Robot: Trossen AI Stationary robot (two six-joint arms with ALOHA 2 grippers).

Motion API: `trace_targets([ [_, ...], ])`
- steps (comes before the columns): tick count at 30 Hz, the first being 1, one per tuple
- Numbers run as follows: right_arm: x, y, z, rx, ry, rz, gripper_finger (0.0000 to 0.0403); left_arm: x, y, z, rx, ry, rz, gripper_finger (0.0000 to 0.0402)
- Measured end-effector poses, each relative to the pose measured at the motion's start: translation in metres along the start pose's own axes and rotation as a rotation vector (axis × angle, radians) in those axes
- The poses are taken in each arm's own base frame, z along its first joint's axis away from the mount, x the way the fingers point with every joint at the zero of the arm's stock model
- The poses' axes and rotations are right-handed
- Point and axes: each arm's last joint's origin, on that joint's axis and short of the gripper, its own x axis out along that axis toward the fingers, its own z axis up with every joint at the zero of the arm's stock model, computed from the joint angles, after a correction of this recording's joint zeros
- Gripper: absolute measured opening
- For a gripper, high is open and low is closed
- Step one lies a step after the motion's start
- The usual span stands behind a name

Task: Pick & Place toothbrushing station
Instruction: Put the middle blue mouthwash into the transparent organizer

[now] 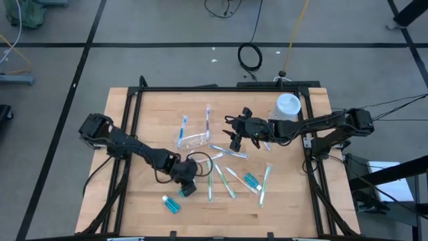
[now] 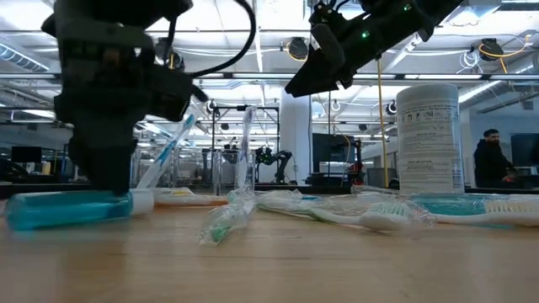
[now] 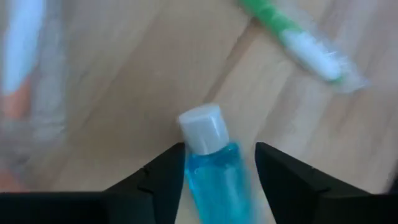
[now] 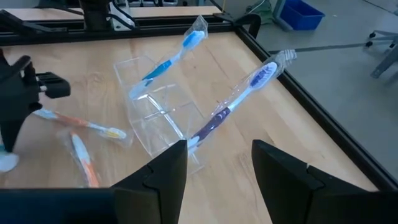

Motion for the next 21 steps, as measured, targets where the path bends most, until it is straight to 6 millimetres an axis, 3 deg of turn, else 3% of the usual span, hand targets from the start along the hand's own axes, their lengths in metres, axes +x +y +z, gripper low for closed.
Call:
trace_targets([
  [4,0.0,0.0,0.0,-0.024,0.0,0.0,0.0171,-0.002,0.004,0.007,0.05,0.003,-0.016,0.0228],
  [10,0.0,0.0,0.0,-0.03,0.0,0.0,0.0171,-0.003,0.008,0.013,0.085,-0.011,-0.018,0.0232],
  [21,0.0,0.0,0.0,-0.03,0.0,0.0,0.0171,0.012,0.0,0.006,0.151,-0.025,-0.019,0.0232],
])
